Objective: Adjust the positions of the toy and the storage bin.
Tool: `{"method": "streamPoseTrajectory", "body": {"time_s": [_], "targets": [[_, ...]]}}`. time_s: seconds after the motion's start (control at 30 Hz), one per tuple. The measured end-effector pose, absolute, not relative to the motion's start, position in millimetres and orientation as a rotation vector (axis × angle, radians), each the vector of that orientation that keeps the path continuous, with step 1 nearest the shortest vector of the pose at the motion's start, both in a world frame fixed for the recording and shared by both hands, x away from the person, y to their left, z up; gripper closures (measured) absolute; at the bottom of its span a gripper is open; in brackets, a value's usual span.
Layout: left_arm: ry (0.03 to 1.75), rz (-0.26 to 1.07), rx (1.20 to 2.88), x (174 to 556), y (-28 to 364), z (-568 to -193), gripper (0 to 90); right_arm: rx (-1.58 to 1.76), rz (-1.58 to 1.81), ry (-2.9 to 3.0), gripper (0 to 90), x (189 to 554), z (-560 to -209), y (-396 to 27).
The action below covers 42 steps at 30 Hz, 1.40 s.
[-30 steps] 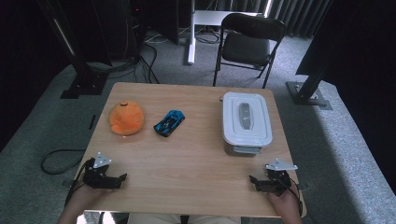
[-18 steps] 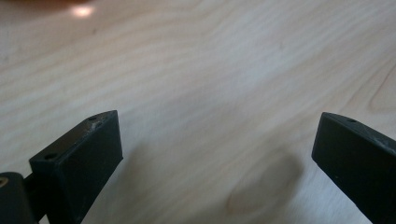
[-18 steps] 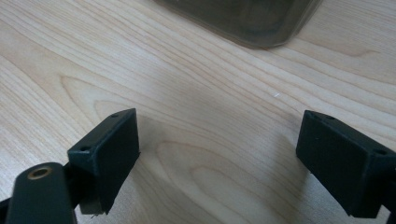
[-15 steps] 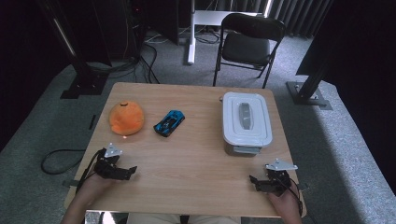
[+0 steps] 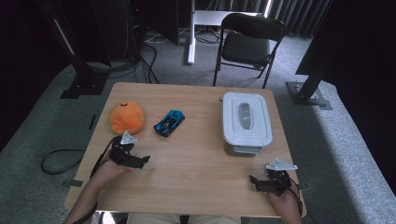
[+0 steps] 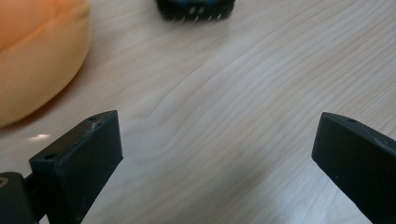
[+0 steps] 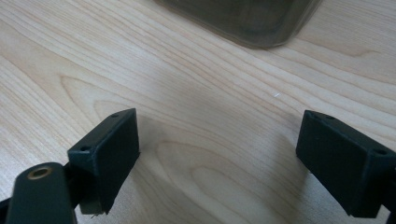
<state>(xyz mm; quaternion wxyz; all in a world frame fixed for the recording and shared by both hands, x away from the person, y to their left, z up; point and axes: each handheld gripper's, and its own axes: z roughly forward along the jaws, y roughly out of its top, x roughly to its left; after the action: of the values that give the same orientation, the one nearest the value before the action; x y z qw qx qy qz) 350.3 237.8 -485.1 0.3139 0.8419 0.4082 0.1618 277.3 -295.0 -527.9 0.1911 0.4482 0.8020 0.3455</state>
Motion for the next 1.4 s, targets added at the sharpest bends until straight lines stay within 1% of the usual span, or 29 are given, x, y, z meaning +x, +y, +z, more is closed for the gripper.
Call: {"method": "streamPoseTrajectory", "body": {"time_s": [0.5, 0.73, 0.9, 1.1, 1.2, 1.3, 1.4], "targets": [[1.052, 0.406, 2.23, 386.1, 207.6, -473.2, 2.3, 1.259, 0.971, 2.253, 12.9, 277.3, -527.9, -295.0], [1.035, 0.418, 2.241, 406.7, 186.8, -467.8, 2.3, 1.258, 0.971, 2.252, 12.9, 277.3, -527.9, -295.0], [1.075, 0.4, 2.213, 425.2, 172.9, -464.8, 4.1, 1.257, 0.972, 2.253, 13.1, 277.3, -527.9, -295.1], [1.1, 0.394, 2.238, 449.3, 166.4, -462.9, 4.1, 1.256, 0.972, 2.253, 13.2, 277.2, -527.9, -295.1], [1.13, 0.395, 2.224, 460.9, 164.0, -460.8, 4.2, 1.256, 0.972, 2.253, 13.2, 277.2, -527.9, -295.1], [1.151, 0.358, 2.229, 472.8, 160.9, -462.6, 4.2, 1.256, 0.972, 2.253, 13.2, 277.2, -527.8, -295.1], [1.158, 0.355, 2.264, 483.1, 155.8, -468.0, 4.2, 1.255, 0.972, 2.253, 13.2, 277.2, -527.9, -295.1]]}}
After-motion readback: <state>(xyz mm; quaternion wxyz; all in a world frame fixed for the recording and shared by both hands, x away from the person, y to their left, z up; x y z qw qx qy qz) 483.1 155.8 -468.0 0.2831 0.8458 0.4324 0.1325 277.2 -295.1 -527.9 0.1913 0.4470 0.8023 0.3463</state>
